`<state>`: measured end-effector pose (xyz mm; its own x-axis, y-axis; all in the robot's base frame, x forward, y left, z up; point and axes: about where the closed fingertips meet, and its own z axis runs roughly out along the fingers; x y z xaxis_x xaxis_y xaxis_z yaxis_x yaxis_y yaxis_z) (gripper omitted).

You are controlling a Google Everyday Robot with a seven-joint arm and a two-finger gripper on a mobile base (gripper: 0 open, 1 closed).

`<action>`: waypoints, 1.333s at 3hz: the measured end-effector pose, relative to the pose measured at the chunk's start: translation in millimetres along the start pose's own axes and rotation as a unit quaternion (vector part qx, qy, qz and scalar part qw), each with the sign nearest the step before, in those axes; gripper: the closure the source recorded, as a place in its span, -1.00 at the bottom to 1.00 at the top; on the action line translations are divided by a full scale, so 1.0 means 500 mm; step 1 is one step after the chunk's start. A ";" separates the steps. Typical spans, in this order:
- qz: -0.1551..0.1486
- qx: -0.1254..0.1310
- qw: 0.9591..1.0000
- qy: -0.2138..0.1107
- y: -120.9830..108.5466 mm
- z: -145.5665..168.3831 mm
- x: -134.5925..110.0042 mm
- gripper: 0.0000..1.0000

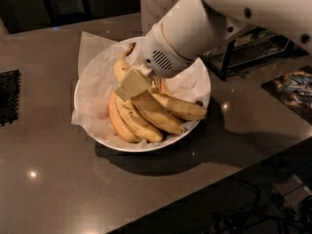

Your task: Pick banana from white bowl

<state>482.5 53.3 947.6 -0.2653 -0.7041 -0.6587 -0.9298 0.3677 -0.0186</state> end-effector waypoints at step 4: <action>-0.057 0.015 0.967 -0.249 0.032 -0.303 -0.034 1.00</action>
Offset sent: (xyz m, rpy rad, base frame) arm -0.0323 -0.0589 0.1106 0.3793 -0.2106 0.0553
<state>433.7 -20.8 1072.4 0.0017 -0.3637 -0.9315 -0.9360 0.3273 -0.1295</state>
